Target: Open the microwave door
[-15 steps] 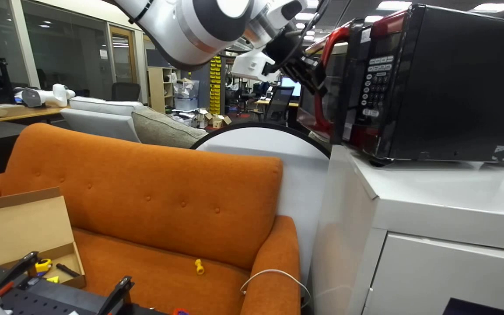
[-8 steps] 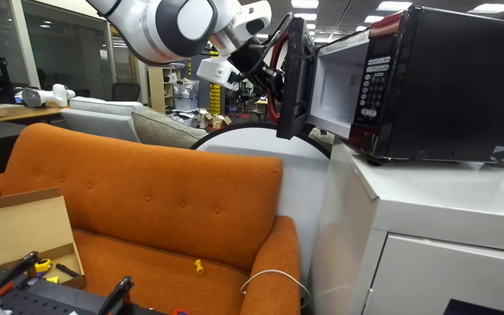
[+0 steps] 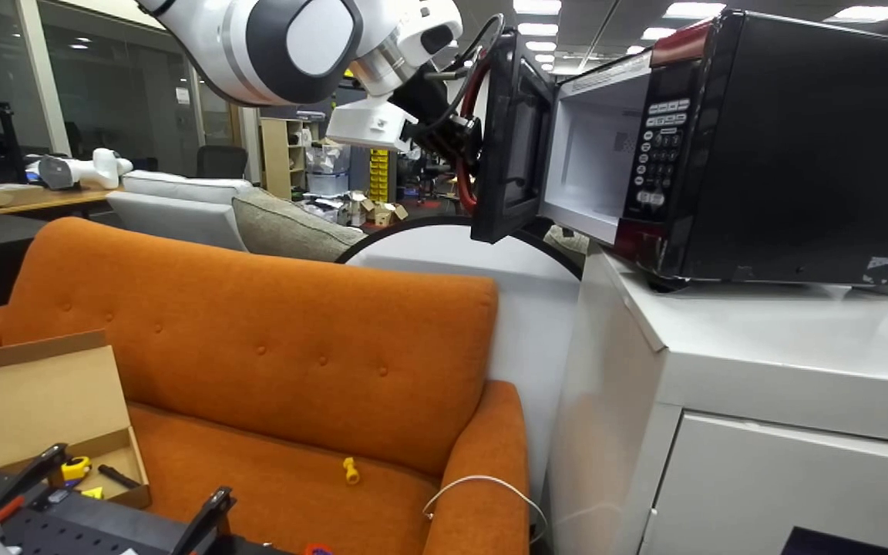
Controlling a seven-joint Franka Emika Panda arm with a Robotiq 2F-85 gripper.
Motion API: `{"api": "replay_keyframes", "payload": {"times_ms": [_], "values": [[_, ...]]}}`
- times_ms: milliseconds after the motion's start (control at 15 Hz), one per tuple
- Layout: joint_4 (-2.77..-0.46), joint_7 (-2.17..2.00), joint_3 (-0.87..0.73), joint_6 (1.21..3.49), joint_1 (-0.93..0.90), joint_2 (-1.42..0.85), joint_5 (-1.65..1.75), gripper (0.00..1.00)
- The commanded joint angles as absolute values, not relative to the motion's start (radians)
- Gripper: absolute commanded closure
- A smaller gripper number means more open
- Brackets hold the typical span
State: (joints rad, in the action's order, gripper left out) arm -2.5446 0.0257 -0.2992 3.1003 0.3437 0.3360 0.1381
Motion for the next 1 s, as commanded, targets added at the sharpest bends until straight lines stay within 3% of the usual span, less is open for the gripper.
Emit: {"api": "replay_keyframes", "payload": {"times_ms": [0,400,533,600,733,933], "values": [[-2.606,0.161,-0.411,3.086,0.205,0.424,0.121,0.92],[-2.632,0.290,-0.523,3.079,0.103,0.488,0.137,0.92],[-2.632,0.308,-0.536,3.081,0.097,0.489,0.139,0.70],[-2.629,0.311,-0.538,3.081,0.100,0.486,0.140,0.49],[-2.626,0.314,-0.537,3.081,0.101,0.480,0.140,0.42],[-2.624,0.312,-0.531,3.079,0.100,0.473,0.144,0.21]]}}
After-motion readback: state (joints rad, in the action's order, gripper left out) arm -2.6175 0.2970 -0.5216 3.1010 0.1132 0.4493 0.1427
